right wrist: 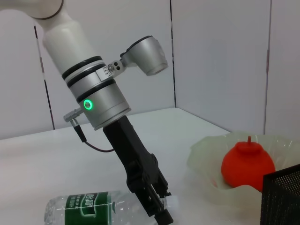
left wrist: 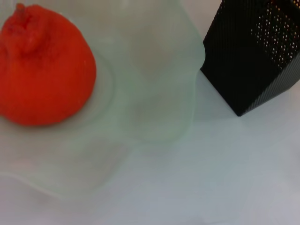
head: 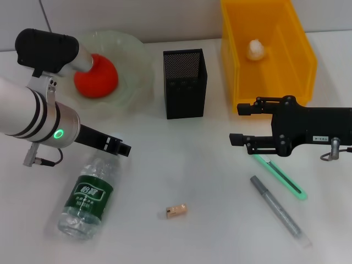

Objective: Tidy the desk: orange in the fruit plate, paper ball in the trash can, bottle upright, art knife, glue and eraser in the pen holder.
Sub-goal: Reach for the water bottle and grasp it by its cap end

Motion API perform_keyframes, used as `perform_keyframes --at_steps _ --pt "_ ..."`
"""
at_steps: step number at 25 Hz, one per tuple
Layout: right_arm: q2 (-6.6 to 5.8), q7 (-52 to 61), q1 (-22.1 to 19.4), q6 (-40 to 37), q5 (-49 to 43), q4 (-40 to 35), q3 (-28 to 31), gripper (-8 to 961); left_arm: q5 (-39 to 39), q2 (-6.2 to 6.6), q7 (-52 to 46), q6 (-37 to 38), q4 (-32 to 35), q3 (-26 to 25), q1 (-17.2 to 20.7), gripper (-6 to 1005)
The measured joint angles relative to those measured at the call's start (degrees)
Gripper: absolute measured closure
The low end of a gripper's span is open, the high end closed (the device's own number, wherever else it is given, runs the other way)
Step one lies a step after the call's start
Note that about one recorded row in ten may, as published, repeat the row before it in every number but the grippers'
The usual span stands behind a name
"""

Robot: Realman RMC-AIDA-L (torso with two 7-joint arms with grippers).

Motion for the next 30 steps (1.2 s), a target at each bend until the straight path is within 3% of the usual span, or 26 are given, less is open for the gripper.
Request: perform_keyframes --at_steps 13,18,30 --pt "0.0 -0.56 -0.1 0.0 0.01 0.0 0.0 244 -0.01 0.0 0.01 0.26 0.29 0.0 -0.38 442" --pt "0.0 -0.58 0.05 0.0 0.01 -0.01 0.0 244 -0.01 0.0 0.08 0.35 -0.06 0.13 -0.68 539" --pt "0.0 -0.62 0.26 0.11 0.01 -0.01 0.2 243 1.56 0.0 0.09 0.37 0.17 0.64 -0.69 545"
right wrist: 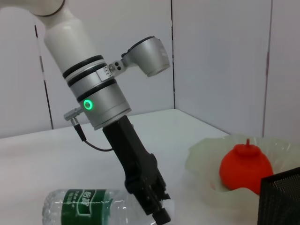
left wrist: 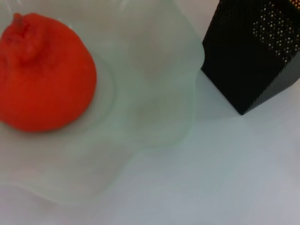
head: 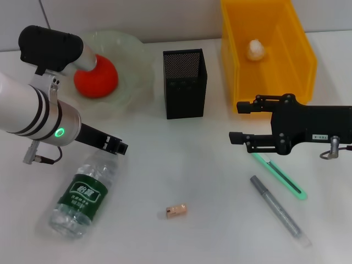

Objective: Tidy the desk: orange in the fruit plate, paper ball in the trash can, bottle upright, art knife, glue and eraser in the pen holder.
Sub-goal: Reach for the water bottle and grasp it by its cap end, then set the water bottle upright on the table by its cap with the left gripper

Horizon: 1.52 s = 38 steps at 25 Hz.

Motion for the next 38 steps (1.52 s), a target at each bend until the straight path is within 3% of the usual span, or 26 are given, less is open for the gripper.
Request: perform_keyframes --at_steps 19,28,38 --pt "0.09 0.0 0.25 1.36 0.03 0.09 1.3 243 0.46 0.2 0.06 0.57 4.56 -0.53 0.81 550" --pt "0.0 0.33 0.44 1.41 -0.07 0.09 1.3 243 0.01 0.27 0.1 2.04 15.67 -0.09 4.85 549" --pt "-0.01 0.38 0.35 1.39 0.0 0.09 1.3 244 -1.27 0.27 0.26 3.54 21.0 0.05 6.67 550"
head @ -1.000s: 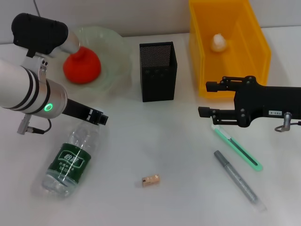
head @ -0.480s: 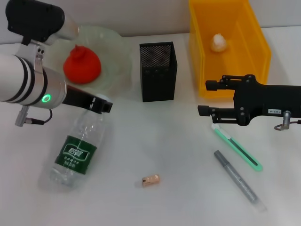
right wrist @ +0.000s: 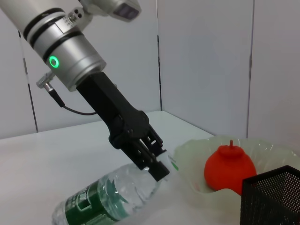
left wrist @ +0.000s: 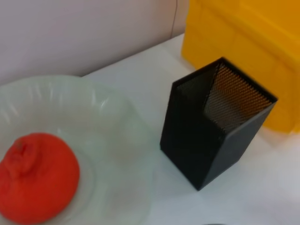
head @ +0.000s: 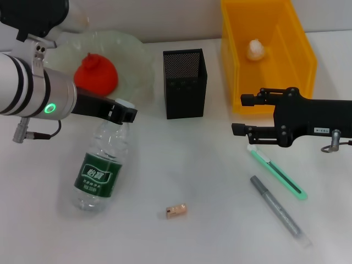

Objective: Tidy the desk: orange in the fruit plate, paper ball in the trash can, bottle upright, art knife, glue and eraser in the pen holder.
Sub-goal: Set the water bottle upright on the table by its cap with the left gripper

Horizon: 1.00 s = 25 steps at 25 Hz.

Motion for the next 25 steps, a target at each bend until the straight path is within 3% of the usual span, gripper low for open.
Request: perform_keyframes --at_steps 10,25 --pt "0.07 0.04 0.01 0.07 0.01 0.0 0.01 243 -0.44 0.2 0.95 -0.47 7.29 -0.31 4.41 550" --pt "0.09 0.76 0.51 1.04 0.17 0.0 0.09 243 -0.48 0.25 3.6 -2.49 12.2 -0.23 8.45 549"
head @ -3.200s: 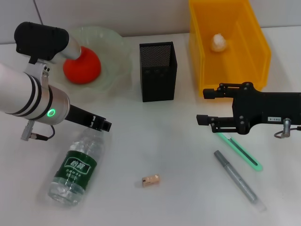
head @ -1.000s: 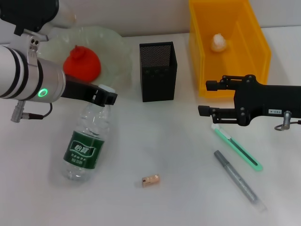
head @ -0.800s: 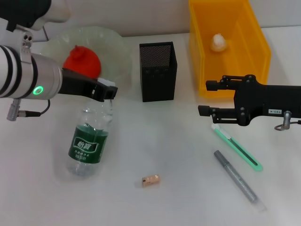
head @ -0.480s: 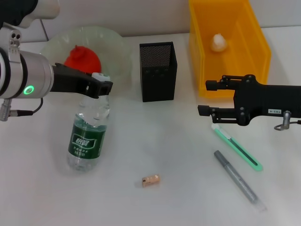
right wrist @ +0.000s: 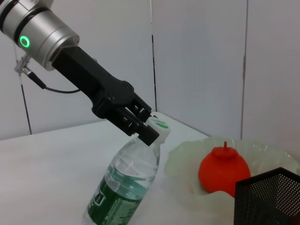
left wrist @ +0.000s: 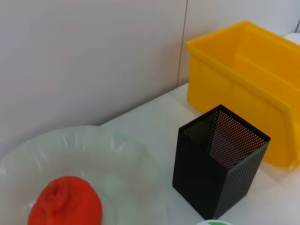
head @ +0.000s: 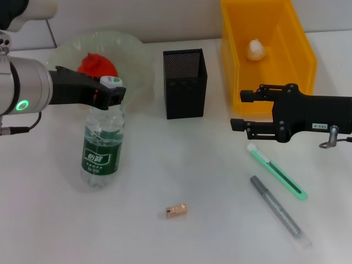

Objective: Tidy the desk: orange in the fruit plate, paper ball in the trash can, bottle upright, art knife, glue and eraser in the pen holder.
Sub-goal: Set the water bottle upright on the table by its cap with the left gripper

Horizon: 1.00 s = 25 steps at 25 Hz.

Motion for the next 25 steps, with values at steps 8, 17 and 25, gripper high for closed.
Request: perform_keyframes --at_steps 8,17,25 --pt "0.0 0.14 0.11 0.32 1.16 0.33 0.0 244 -0.03 0.04 0.79 -0.83 1.87 -0.19 1.8 552" --pt "0.0 0.61 0.21 0.36 1.38 0.53 0.0 244 -0.36 0.04 1.76 -1.79 3.0 -0.29 3.41 555" --pt "0.07 0.7 -0.26 0.64 2.72 0.63 -0.01 243 -0.43 0.01 2.65 -2.59 4.3 -0.28 4.65 557"
